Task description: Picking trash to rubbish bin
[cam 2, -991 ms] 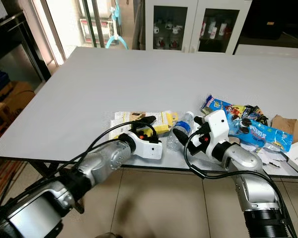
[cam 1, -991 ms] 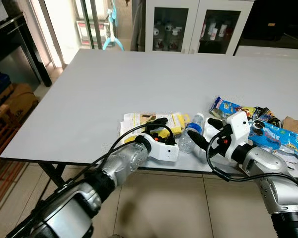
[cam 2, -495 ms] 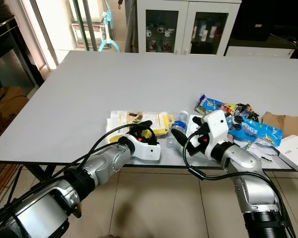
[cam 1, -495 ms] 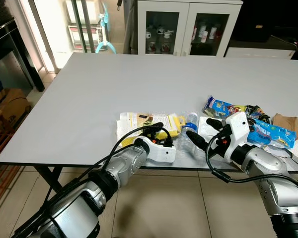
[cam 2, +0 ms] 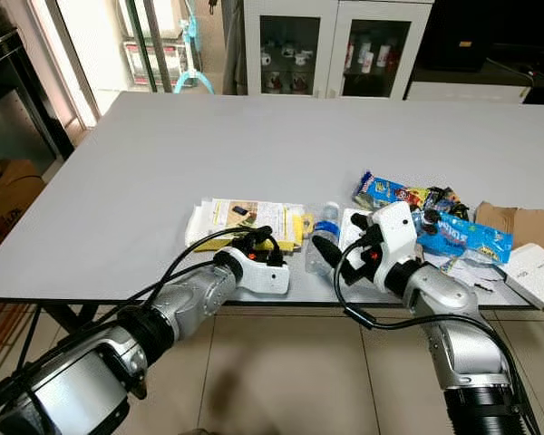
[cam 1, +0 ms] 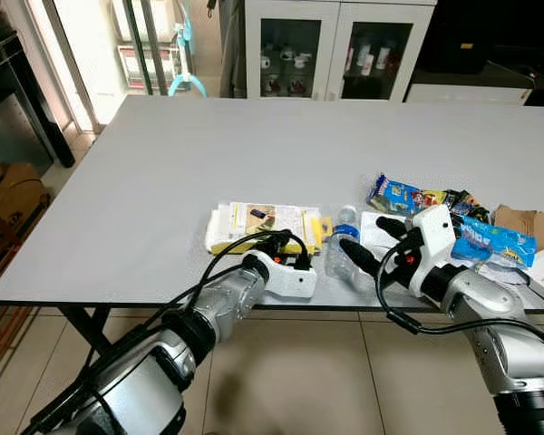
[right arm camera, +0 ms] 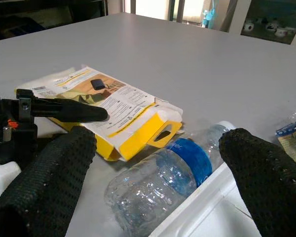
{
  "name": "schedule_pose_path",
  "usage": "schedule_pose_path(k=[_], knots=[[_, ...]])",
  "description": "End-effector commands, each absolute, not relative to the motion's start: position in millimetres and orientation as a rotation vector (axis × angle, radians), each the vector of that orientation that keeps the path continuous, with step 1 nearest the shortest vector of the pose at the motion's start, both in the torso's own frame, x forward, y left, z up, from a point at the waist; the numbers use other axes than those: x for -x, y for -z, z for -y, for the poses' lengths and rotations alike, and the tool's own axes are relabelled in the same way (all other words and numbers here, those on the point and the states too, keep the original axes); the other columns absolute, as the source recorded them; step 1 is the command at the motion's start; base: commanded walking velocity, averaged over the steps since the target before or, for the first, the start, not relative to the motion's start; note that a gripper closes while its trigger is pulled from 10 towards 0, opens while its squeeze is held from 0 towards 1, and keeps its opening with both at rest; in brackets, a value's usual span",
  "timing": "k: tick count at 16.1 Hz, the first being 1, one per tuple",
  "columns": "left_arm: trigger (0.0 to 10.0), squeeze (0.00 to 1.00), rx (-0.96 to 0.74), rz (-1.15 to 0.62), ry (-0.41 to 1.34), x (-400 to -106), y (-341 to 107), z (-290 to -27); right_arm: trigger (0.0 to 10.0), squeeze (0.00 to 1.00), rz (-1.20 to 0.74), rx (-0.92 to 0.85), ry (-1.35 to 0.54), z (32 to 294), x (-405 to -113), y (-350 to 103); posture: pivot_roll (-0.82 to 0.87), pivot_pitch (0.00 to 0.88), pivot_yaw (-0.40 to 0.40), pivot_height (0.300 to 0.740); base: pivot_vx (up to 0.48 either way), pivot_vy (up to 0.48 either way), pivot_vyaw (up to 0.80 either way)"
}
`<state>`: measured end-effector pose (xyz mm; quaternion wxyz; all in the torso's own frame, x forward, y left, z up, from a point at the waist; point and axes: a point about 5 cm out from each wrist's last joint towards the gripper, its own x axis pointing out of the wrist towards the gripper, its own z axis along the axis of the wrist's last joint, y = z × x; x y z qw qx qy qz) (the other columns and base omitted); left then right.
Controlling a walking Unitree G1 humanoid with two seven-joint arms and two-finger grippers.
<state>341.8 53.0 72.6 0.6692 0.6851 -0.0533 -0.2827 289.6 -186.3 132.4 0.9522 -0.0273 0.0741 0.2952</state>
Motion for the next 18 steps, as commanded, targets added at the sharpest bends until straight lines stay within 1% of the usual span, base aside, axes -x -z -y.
schedule_pose_path(k=[1,6,8,9,10,13,15,16,18], knots=[[0.0,0.00,-1.586,0.050,0.651,-339.7,-61.8,-63.0,10.0,0.00,-0.149,0.048,-0.597,186.4,-288.3,-133.8,-0.04,0.032,0.013,0.740,0.000,0.000,0.00],[0.0,0.00,-1.578,0.050,0.599,-345.5,-69.3,-71.1,10.0,0.00,-0.144,0.040,-0.606,181.8,-289.4,-133.5,-0.03,0.025,0.013,0.740,0.000,0.000,0.00],[0.0,0.00,-1.538,0.127,0.481,-356.6,-97.5,-77.4,10.0,0.00,-0.140,0.034,-0.612,179.2,-289.8,-133.5,-0.03,0.024,0.009,0.740,0.000,0.000,0.00],[9.6,0.00,-1.526,0.158,0.439,-359.6,-108.8,-78.7,10.0,0.00,-0.139,0.030,-0.615,178.3,-290.0,-133.3,-0.02,0.024,0.008,0.740,0.000,0.000,0.00],[10.0,0.00,-1.504,0.206,0.382,-362.9,-127.1,-80.5,10.0,0.00,-0.137,0.024,-0.623,176.1,-290.5,-133.0,-0.02,0.023,0.002,0.740,0.000,0.000,0.00],[10.0,0.00,-1.453,0.328,0.265,-363.6,-170.7,-83.4,10.0,0.00,-0.121,0.014,-0.640,169.3,-294.2,-135.1,-0.02,0.009,-0.003,0.740,0.000,0.000,0.00],[10.0,0.00,-1.337,0.394,0.171,-362.0,-190.4,-84.8,10.0,0.00,-0.094,0.008,-0.624,167.3,-297.5,-138.2,-0.01,0.000,-0.006,0.740,0.000,0.000,0.00],[10.0,0.00,-1.152,0.365,0.124,-363.4,-191.9,-90.9,10.0,0.00,-0.055,-0.001,-0.566,166.6,-303.7,-142.2,-0.01,0.000,-0.007,0.740,0.000,0.000,0.00],[10.0,0.00,-0.898,0.257,0.077,-365.4,-183.0,-104.1,10.0,0.00,0.021,-0.061,-0.438,167.4,-315.5,-151.2,-0.02,0.000,-0.008,0.740,0.000,0.000,0.00]])
